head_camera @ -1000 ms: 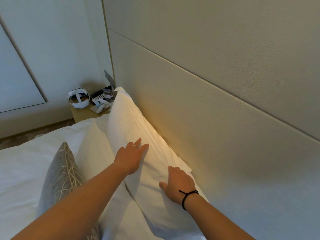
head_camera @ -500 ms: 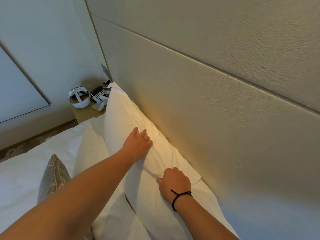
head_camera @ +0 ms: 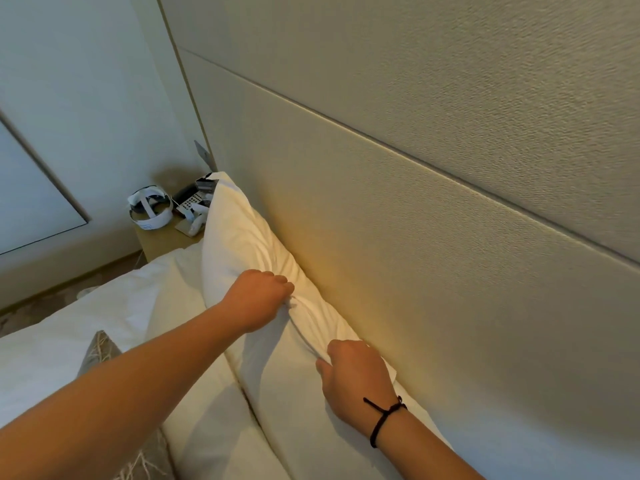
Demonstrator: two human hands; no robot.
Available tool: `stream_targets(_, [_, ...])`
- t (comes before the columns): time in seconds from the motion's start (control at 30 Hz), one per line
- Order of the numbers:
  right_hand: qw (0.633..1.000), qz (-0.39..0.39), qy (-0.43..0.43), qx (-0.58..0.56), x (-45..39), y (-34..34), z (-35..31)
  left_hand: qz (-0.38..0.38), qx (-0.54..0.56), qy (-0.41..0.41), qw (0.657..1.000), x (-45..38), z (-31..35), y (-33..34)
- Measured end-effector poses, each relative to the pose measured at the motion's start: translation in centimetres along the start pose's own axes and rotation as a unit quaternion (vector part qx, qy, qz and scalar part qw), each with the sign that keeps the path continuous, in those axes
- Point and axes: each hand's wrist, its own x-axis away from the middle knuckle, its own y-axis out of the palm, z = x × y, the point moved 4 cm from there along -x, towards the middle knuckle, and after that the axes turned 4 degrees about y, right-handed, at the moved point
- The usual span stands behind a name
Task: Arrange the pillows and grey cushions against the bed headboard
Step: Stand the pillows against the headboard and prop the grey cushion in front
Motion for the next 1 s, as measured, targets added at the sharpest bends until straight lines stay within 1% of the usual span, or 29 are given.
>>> stream_targets(0.03, [1.0, 0.002, 0.001, -0.003, 0.3, -0.1, -0.1, 0.004, 0.001, -0.001, 1.0, 0.3, -0.1, -0.1])
stream_targets(0.1, [1.0, -0.005, 0.013, -0.008, 0.3, 0.3, 0.0, -0.024, -0.016, 0.014, 0.999, 0.3, 0.1, 0.0])
stream_targets(0.17, [0.998, -0.034, 0.039, -0.038, 0.1, 1.0, 0.6, -0.078, -0.005, 0.038, 0.996, 0.0, 0.3, 0.0])
stream_targets(0.2, [0.993, -0.049, 0.065, -0.083, -0.1, 1.3, 1.1, -0.107, 0.016, 0.054, 0.993, -0.3, 0.7, 0.0])
stream_targets(0.23, [0.982, -0.058, 0.105, -0.147, -0.4, 1.5, 1.6, -0.136, 0.045, 0.068, 0.987, -0.6, 1.4, 0.0])
stream_targets(0.3, [0.937, -0.056, 0.197, -0.282, -1.0, 1.6, 2.9, -0.202, 0.112, 0.072, 0.97, -1.2, 3.0, 0.3])
stream_targets(0.33, [0.917, -0.065, 0.226, -0.322, -1.2, 1.8, 3.6, -0.232, 0.137, 0.068, 0.961, -1.5, 3.8, 0.4])
stream_targets(0.37, [0.907, -0.091, 0.236, -0.336, -1.3, 2.0, 4.1, -0.252, 0.145, 0.071, 0.954, -1.9, 4.6, 0.3])
stream_targets(0.4, [0.907, -0.127, 0.232, -0.329, -1.2, 2.1, 4.3, -0.264, 0.137, 0.083, 0.951, -2.3, 5.1, 0.1])
stream_targets(0.47, [0.914, -0.178, 0.214, -0.294, -0.8, 2.2, 4.6, -0.272, 0.098, 0.111, 0.951, -2.8, 5.6, -0.6])
stream_targets(0.5, [0.923, -0.176, 0.205, -0.273, -0.8, 1.8, 4.7, -0.268, 0.084, 0.114, 0.953, -3.0, 5.4, -1.0])
stream_targets(0.53, [0.938, -0.153, 0.189, -0.247, -0.9, 1.1, 4.8, -0.257, 0.08, 0.107, 0.957, -3.2, 4.9, -1.5])
stream_targets(0.6, [0.97, -0.067, 0.145, -0.185, -1.4, -1.1, 4.9, -0.22, 0.075, 0.088, 0.969, -3.4, 3.2, -2.5])
stream_targets(0.67, [0.98, 0.026, 0.116, -0.159, -2.0, -3.4, 4.7, -0.168, 0.062, 0.075, 0.981, -3.6, 1.2, -3.4])
stream_targets(0.7, [0.983, 0.059, 0.101, -0.145, -2.1, -4.2, 4.3, -0.136, 0.065, 0.06, 0.987, -3.8, 0.1, -3.8])
stream_targets(0.77, [0.987, 0.099, 0.07, -0.105, -2.4, -5.0, 3.1, -0.07, 0.075, 0.025, 0.994, -4.0, -1.9, -4.7])
stream_targets(0.83, [0.988, 0.125, 0.052, -0.07, -3.1, -5.1, 1.9, -0.019, 0.073, 0.001, 0.997, -4.2, -3.4, -4.9])
stream_targets(0.9, [0.989, 0.13, 0.05, -0.04, -4.0, -5.3, 1.3, 0.009, 0.089, -0.031, 0.996, -4.0, -4.2, -4.4])
stream_targets(1.0, [0.994, 0.072, 0.08, 0.035, -4.9, -4.8, 2.1, 0.013, 0.141, -0.064, 0.988, -3.5, -4.4, -2.7])
